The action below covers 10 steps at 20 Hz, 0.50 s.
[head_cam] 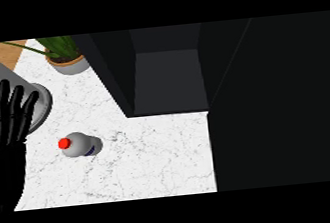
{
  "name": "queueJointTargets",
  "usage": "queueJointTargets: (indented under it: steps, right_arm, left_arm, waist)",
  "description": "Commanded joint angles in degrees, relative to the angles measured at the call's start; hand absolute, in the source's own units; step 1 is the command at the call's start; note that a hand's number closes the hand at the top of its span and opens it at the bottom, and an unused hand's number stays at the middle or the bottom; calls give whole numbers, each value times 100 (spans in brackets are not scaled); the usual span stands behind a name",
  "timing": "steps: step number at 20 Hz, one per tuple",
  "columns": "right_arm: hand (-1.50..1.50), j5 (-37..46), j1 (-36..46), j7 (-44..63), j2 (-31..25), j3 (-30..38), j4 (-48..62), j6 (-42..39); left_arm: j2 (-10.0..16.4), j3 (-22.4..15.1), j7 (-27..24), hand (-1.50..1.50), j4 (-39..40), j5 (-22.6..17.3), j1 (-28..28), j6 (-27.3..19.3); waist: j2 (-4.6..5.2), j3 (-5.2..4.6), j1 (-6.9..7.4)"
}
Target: Pick up the bottled water, place it into the cabinet and close the cabinet
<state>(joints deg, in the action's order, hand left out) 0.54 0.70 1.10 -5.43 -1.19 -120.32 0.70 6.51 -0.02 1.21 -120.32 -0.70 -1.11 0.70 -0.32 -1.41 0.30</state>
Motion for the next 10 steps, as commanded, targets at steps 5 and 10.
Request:
queueJointTargets:
  steps: [5,10]
  right_arm:
    - [-150,-229,-685,108,106,-85,-1060,-39]
    - [-150,-848,-1409,1213,111,-544,-1208,-351]
  left_arm:
    - [422,707,-1082,-150,-263,-896,-493,890]
    - [286,441,318,-150,-423,-1355,-807,789]
  waist:
    - [9,136,-46]
    - [9,140,-51]
